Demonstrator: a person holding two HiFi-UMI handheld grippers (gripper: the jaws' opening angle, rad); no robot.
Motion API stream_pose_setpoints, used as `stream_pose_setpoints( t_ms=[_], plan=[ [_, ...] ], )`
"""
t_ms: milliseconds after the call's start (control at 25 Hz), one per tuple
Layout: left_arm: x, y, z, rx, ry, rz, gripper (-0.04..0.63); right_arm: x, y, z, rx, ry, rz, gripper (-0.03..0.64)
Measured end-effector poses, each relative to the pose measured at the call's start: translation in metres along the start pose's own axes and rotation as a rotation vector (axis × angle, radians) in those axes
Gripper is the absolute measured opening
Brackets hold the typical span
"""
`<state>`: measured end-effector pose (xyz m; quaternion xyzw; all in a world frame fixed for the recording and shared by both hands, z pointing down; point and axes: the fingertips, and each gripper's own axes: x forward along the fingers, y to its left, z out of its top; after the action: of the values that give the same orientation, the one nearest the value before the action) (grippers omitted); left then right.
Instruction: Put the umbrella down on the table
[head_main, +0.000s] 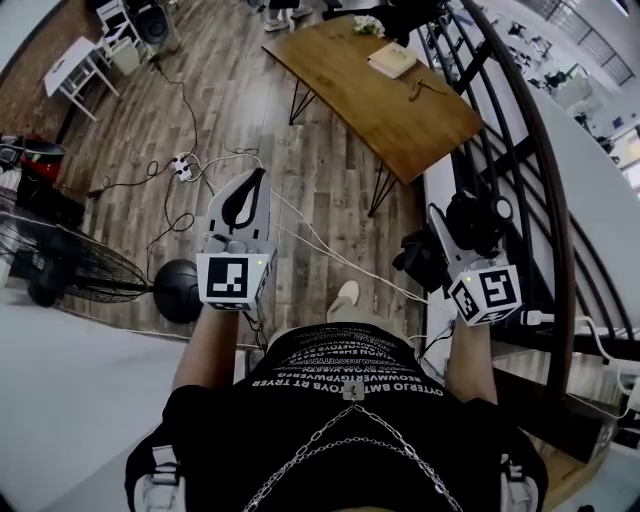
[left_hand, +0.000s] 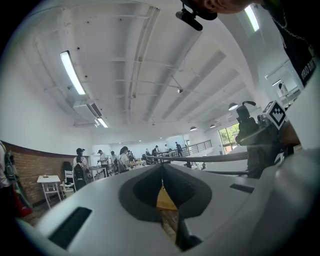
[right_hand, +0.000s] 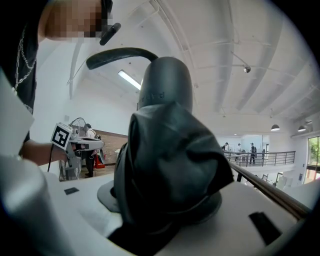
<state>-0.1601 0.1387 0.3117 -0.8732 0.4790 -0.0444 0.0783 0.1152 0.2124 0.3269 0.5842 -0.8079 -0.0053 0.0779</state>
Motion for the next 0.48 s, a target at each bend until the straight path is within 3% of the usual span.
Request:
stream_pose_setpoints(
  t_ms=[480],
  plan=[
    [0.077,-0.010,0.013,0.025,0.021,0.062,0.031,0.055,-0.066,-0.006,0.033,-0.007,0.096,0.238]
  ],
)
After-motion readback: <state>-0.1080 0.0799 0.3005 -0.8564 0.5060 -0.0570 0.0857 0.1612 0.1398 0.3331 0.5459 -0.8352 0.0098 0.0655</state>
